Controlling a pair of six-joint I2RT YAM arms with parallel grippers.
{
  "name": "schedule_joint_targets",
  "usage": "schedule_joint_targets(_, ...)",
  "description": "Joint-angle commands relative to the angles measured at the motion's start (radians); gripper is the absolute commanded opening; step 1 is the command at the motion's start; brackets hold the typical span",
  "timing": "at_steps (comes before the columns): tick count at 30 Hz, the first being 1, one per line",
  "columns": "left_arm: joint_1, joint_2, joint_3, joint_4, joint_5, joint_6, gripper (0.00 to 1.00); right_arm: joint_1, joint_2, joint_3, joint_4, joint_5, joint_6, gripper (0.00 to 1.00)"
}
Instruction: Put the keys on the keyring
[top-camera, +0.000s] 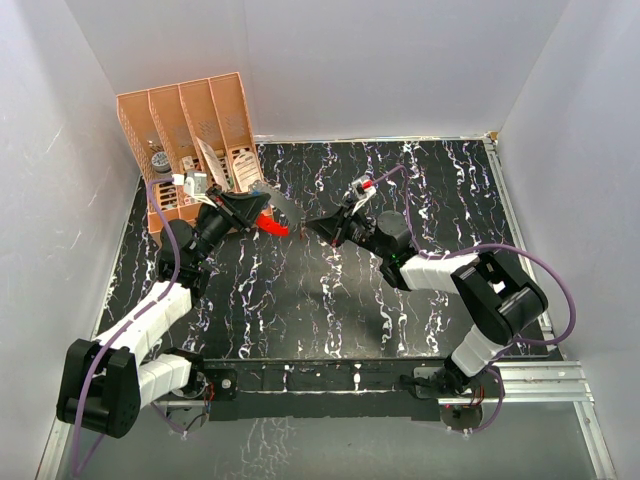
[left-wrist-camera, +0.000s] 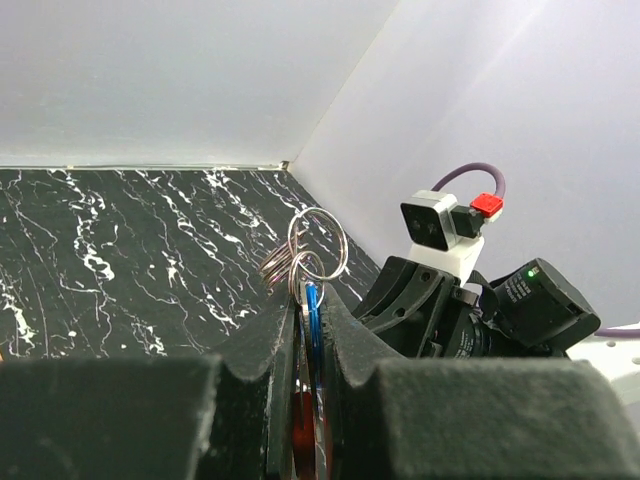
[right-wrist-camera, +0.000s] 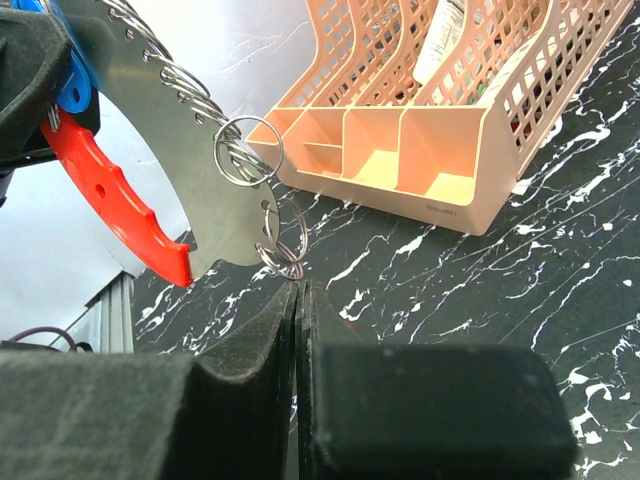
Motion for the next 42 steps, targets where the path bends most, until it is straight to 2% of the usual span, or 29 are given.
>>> schedule_joint_targets(1, 0.004, -0.005, 0.006, 0.096, -0.002, -0.034, 0.00, -0.009, 0.007, -0.006, 0.084, -0.013, 0.011, 0.00)
schedule_joint_targets(42, 0.004, 0.020, -0.048, 0.243, -0.082, -0.208, 0.00, -0.058, 0.077, -0.018, 0.269, -0.111, 0.156, 0.00)
